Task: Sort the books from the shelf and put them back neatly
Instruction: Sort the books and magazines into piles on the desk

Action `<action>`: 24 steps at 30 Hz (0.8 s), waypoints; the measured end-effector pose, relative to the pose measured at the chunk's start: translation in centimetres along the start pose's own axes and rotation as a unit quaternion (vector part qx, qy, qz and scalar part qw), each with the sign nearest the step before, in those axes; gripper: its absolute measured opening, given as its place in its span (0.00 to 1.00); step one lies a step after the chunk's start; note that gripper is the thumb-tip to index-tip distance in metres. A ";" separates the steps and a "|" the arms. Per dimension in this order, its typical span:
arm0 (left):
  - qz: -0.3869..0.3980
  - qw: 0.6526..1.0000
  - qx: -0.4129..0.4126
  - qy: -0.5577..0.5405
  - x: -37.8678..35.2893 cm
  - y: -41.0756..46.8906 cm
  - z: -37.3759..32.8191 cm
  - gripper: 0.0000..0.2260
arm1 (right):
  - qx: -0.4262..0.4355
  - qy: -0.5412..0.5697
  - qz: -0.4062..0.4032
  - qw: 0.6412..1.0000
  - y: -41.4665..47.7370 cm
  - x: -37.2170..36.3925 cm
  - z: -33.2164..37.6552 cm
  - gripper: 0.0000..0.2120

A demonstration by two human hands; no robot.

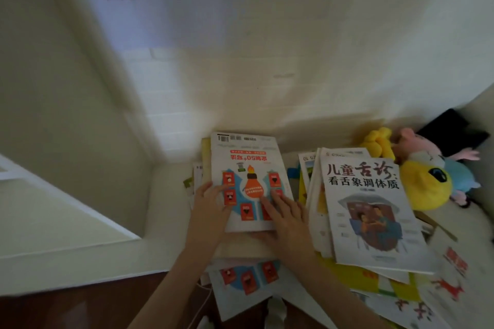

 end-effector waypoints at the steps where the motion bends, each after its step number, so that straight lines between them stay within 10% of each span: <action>1: -0.010 1.000 0.000 -0.027 0.6 -0.1 -0.4 0.14 | 0.021 -0.013 -0.020 1.000 -0.1 0.3 -0.3 0.29; 7: -0.004 0.948 -0.020 -0.316 3.2 -0.5 -3.8 0.18 | 0.106 0.064 -0.198 0.972 1.5 7.9 -0.8 0.23; 11: -0.069 0.982 -0.128 -0.121 3.7 0.6 -4.0 0.28 | 0.112 0.077 -0.271 0.953 3.9 15.7 -0.2 0.16; 20: -0.233 0.939 -0.252 -0.016 7.6 2.0 -6.6 0.46 | 0.103 0.398 -0.081 0.908 6.8 27.5 1.1 0.07; 24: 0.039 0.993 -0.100 -0.050 8.7 1.8 -5.9 0.27 | 0.068 0.419 0.012 0.905 9.2 26.2 0.5 0.06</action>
Point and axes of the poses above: each hand's wrist, its own y-axis towards the middle knuckle, its own x-axis out of the back of the hand, z = x × y, the point moved 1 cm from there along y, towards the middle knuckle, and after that the axes turned 5 degrees about z, right-handed, at the moved point
